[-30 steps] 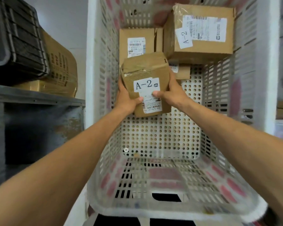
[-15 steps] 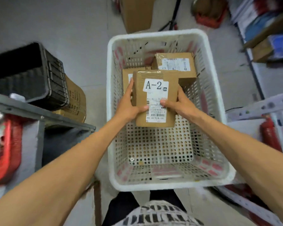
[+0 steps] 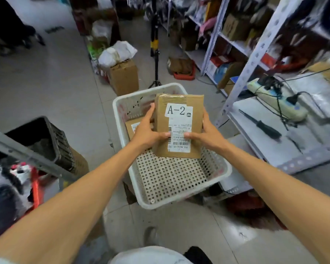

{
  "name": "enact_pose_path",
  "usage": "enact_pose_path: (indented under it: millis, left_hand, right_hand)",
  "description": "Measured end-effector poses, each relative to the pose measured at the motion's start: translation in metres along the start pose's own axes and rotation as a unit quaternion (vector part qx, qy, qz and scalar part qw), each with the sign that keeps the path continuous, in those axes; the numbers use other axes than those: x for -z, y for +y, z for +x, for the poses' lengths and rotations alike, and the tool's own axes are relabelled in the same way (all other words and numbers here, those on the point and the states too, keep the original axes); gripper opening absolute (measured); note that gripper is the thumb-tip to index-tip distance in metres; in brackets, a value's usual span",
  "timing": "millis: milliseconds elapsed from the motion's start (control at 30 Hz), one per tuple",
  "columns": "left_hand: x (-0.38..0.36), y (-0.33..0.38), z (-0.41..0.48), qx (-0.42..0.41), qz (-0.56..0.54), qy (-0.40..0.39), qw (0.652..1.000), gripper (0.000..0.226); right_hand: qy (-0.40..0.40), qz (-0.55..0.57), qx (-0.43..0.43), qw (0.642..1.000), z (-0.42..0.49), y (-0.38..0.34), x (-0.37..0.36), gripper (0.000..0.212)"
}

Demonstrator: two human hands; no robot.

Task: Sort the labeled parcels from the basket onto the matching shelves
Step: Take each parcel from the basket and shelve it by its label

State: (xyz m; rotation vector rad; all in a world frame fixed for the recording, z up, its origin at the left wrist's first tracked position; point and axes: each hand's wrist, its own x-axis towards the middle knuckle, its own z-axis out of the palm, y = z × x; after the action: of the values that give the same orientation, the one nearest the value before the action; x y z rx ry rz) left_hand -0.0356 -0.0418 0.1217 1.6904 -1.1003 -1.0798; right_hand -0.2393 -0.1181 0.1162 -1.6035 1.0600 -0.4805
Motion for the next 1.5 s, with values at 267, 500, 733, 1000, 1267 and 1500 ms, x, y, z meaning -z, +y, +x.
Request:
enact_pose_path:
  millis: [267,500,733,1000,1267,1500]
  left_hand:
    - [-0.049,0.017,-0.089,-0.028,0.000,-0.031,0.999,0.110]
    - [-0.130,0.022,-0.186,-0.036,0.030,-0.089,0.995,0.111]
    - [-0.253,0.034,-0.253,-0.084,0.072,-0.174,0.978,0.110]
    - [-0.400,0.091,-0.294,-0.186,0.108,-0.330,0.919,0.111]
    - [-0.573,0.157,-0.339,-0.230,0.080,-0.522,0.817,0.108]
    - [-0.697,0.204,-0.395,-0.284,0.077,-0.650,0.701,0.111]
  right_hand:
    - [0.054,-0.014,-0.002,0.998,-0.113,0.011,0.017,0.117]
    - [0.124,-0.019,-0.029,0.992,-0.252,0.050,0.040,0.112]
    - [0.242,-0.015,-0.097,0.965,-0.400,0.103,0.091,0.113]
    - [0.424,0.041,-0.117,0.897,-0.537,0.144,0.156,0.105]
    - [0.604,0.070,-0.169,0.775,-0.657,0.158,0.223,0.110]
    - [0.728,0.070,-0.218,0.646,-0.742,0.161,0.264,0.099]
